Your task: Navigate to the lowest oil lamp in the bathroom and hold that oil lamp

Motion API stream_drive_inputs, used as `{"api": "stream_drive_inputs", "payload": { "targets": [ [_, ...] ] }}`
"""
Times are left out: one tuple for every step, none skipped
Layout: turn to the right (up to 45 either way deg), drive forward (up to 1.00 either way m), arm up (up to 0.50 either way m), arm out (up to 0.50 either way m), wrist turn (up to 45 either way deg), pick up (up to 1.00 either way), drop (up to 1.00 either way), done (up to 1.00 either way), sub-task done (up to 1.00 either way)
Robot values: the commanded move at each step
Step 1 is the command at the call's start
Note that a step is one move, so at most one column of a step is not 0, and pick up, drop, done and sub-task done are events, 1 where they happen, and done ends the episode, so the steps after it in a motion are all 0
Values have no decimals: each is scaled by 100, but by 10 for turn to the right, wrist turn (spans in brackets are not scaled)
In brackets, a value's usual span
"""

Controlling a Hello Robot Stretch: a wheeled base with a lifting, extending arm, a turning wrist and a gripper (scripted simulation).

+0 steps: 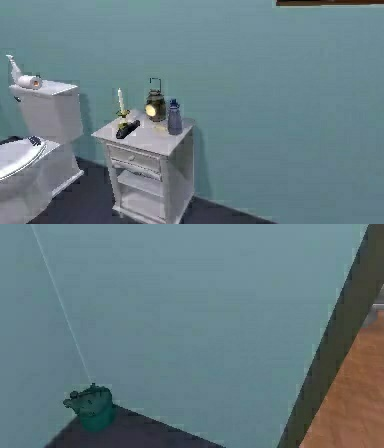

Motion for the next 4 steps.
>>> {"api": "stream_drive_inputs", "payload": {
  "targets": [
    [-450,0,0,0,0,0,0,0,0],
    [-30,0,0,0,0,0,0,0,0],
    [0,100,0,0,0,0,0,0,0],
    [-120,0,0,0,0,0,0,0,0]
  ]
}}
